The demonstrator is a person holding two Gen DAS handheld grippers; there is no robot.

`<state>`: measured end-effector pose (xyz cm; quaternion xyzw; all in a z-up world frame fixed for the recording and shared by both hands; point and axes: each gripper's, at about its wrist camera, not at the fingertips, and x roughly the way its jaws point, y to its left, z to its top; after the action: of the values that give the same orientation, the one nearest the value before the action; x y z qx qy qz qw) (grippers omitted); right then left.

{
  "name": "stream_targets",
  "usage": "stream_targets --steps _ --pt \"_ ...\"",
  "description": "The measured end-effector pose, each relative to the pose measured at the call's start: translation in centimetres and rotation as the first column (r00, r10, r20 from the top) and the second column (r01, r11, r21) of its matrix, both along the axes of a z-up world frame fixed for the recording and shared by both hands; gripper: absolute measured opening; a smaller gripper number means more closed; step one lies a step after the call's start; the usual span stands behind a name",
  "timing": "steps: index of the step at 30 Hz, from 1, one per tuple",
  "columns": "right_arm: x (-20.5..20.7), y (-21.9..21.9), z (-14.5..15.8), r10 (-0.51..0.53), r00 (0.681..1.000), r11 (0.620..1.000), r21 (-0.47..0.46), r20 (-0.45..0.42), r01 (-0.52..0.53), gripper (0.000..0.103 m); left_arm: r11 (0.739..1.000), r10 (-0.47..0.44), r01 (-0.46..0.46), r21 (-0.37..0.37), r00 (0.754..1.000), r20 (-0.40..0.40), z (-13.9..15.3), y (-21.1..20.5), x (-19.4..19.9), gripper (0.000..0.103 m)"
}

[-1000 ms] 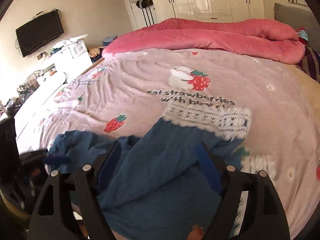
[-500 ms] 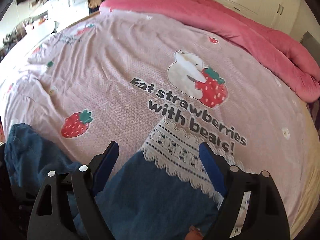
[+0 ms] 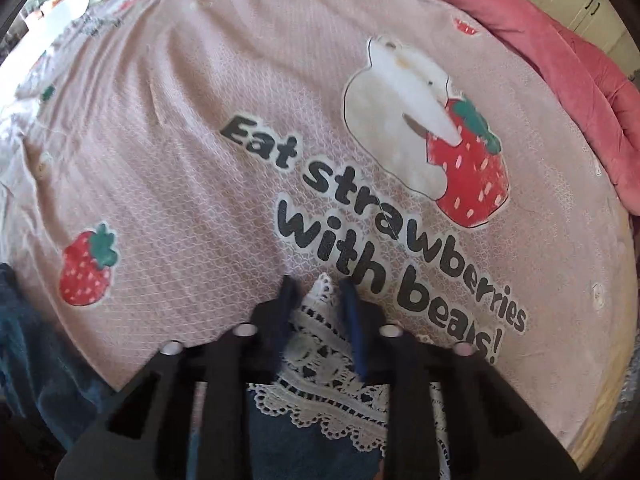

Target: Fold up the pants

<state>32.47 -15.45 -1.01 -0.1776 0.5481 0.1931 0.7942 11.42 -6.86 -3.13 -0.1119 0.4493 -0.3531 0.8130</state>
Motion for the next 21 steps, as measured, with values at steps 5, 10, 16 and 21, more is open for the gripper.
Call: stream_targets --steps 5,10,16,21 --pt "-4.1 -4.6 5.0 -0.073 0.992 0.982 0.182 0.105 0.053 0.007 1.0 0.013 -0.013 -0.011 0.999 0.03 0.9 0.7 -0.3 0.0" --pt "-10.8 -11.8 10.6 -0.205 0.957 0.926 0.357 0.205 0.122 0.007 1.0 0.018 -0.017 -0.004 0.997 0.08 2.1 1.1 -0.9 0.0" --pt "-19.4 -20.4 11.1 -0.35 0.915 0.844 0.49 0.198 0.217 0.007 0.997 -0.061 0.054 0.05 0.986 0.154 2.8 -0.3 -2.5 0.0" --pt "-24.0 -23.6 5.3 -0.404 0.911 0.817 0.484 0.089 0.315 0.007 0.984 -0.135 0.107 0.142 0.969 0.205 2.5 -2.4 -3.9 0.0"
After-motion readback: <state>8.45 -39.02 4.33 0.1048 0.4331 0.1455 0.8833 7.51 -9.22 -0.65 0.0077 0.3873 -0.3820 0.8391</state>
